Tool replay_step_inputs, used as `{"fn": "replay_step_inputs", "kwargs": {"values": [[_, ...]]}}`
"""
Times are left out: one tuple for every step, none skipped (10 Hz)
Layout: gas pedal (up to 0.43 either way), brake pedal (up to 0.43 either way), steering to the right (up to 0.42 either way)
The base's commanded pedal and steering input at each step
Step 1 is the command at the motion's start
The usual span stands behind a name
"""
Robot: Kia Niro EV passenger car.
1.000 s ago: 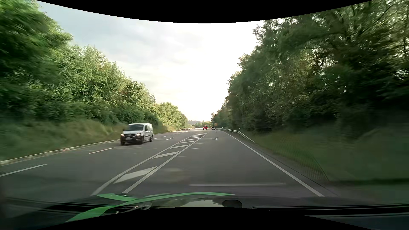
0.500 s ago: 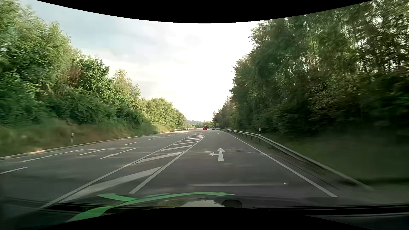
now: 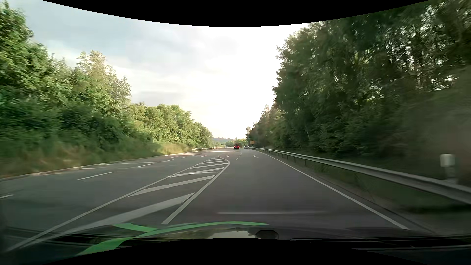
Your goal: Follow the waypoints while adhering to traffic rules and regulations
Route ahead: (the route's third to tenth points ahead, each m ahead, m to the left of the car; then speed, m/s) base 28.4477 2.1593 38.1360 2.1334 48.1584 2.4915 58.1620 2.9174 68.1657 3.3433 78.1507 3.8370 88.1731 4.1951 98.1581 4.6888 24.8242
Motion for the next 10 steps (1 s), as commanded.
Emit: {"fn": "replay_step_inputs", "kwargs": {"values": [[0.197, 0.000, -0.004], [0.189, 0.000, -0.004], [0.189, 0.000, -0.004], [0.189, 0.000, -0.003], [0.189, 0.000, -0.002], [0.189, 0.000, -0.002], [0.189, 0.000, -0.001], [0.189, 0.000, 0.000], [0.189, 0.000, 0.000], [0.189, 0.000, 0.000]]}}
